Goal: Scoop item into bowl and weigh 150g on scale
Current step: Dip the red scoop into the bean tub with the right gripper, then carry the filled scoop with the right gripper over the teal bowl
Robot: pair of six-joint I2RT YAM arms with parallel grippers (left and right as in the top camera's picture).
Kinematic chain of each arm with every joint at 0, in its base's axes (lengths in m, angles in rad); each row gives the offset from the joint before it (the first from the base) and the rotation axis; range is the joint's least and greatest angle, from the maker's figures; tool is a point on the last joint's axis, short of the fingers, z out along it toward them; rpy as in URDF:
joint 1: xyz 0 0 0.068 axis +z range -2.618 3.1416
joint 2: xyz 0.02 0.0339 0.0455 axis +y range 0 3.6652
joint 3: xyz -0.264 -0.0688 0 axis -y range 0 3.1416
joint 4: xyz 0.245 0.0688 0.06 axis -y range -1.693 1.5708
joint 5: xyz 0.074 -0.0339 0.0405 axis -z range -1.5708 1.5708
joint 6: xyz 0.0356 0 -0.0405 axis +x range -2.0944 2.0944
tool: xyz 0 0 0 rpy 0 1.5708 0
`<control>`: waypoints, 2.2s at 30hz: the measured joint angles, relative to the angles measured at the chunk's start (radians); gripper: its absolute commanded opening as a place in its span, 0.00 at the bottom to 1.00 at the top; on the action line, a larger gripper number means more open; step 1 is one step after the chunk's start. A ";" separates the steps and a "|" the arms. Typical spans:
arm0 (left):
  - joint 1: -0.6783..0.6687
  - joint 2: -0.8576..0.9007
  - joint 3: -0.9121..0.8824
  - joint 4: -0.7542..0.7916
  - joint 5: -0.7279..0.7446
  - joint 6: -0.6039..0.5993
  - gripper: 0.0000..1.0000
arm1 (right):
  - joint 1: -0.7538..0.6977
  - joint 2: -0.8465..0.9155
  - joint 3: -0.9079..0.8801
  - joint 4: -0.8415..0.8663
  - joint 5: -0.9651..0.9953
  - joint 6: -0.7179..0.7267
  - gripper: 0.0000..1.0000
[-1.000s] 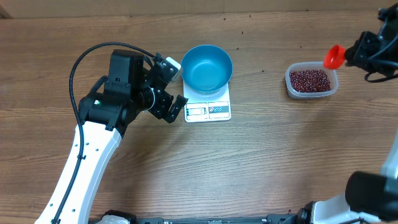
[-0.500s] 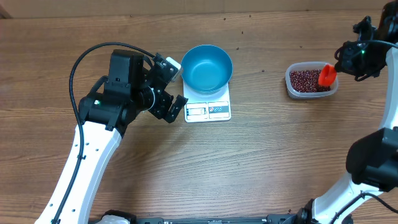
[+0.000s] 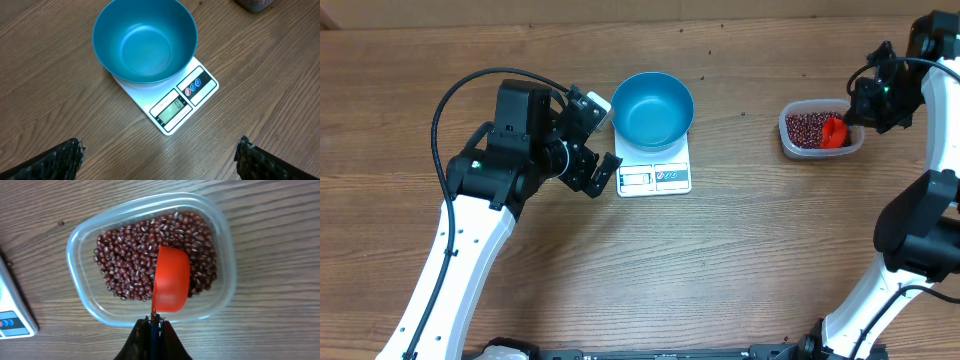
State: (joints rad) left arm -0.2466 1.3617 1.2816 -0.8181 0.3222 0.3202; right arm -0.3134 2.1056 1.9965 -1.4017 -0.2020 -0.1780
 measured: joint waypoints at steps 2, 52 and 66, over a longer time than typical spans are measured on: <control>0.000 0.000 0.000 0.000 0.000 0.000 0.99 | 0.000 0.003 0.000 0.000 -0.013 -0.002 0.04; 0.000 0.000 0.000 0.000 0.000 0.000 1.00 | -0.272 0.048 -0.060 -0.101 -0.628 -0.150 0.04; 0.000 0.000 0.000 0.000 0.000 0.000 0.99 | -0.267 0.048 -0.060 -0.186 -0.848 -0.296 0.04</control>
State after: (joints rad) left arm -0.2466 1.3617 1.2816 -0.8181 0.3222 0.3202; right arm -0.5804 2.1536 1.9369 -1.5879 -1.0500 -0.4736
